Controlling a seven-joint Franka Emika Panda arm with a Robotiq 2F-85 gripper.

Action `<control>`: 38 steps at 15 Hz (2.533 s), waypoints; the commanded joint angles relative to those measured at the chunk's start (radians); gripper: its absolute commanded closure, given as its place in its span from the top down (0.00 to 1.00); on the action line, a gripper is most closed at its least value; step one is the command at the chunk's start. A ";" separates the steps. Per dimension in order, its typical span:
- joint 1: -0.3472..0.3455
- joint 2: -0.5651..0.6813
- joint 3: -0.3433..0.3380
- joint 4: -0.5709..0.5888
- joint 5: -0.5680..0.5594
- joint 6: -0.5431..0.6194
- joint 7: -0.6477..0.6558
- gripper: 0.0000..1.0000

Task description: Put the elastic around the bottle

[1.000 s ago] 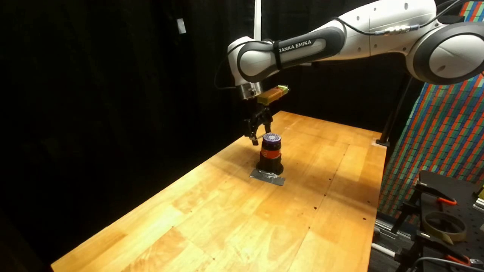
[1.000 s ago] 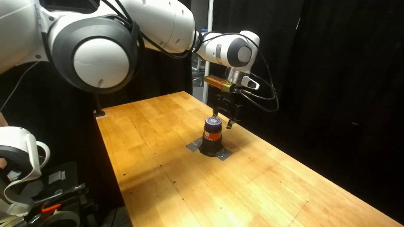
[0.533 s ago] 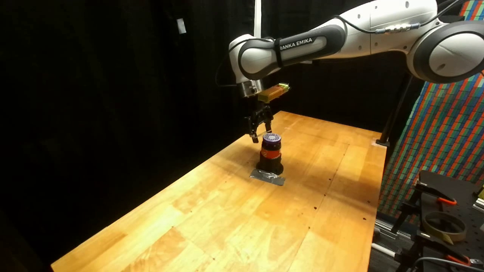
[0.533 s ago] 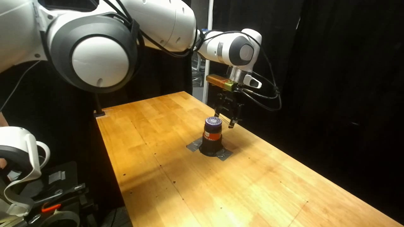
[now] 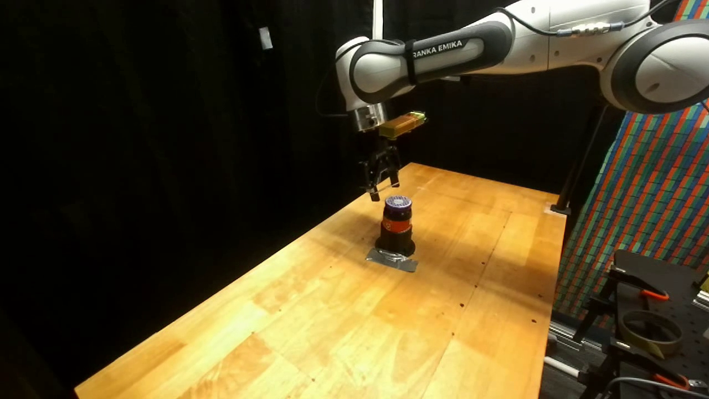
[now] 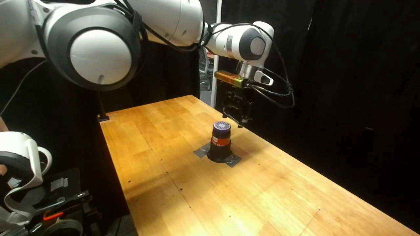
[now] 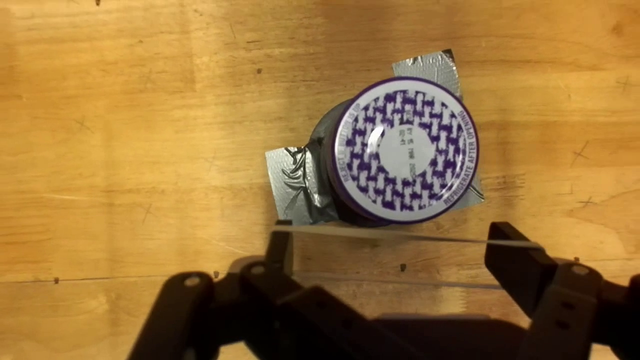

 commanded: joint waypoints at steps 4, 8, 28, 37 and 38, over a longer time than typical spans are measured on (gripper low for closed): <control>-0.006 -0.031 0.034 -0.040 0.014 -0.038 -0.014 1.00; -0.005 -0.034 0.029 -0.064 0.002 -0.034 -0.007 1.00; -0.046 -0.198 0.012 -0.423 -0.010 0.250 0.004 1.00; -0.026 -0.379 -0.026 -0.707 0.030 0.386 -0.032 1.00; -0.024 -0.404 -0.028 -0.748 0.029 0.406 -0.027 1.00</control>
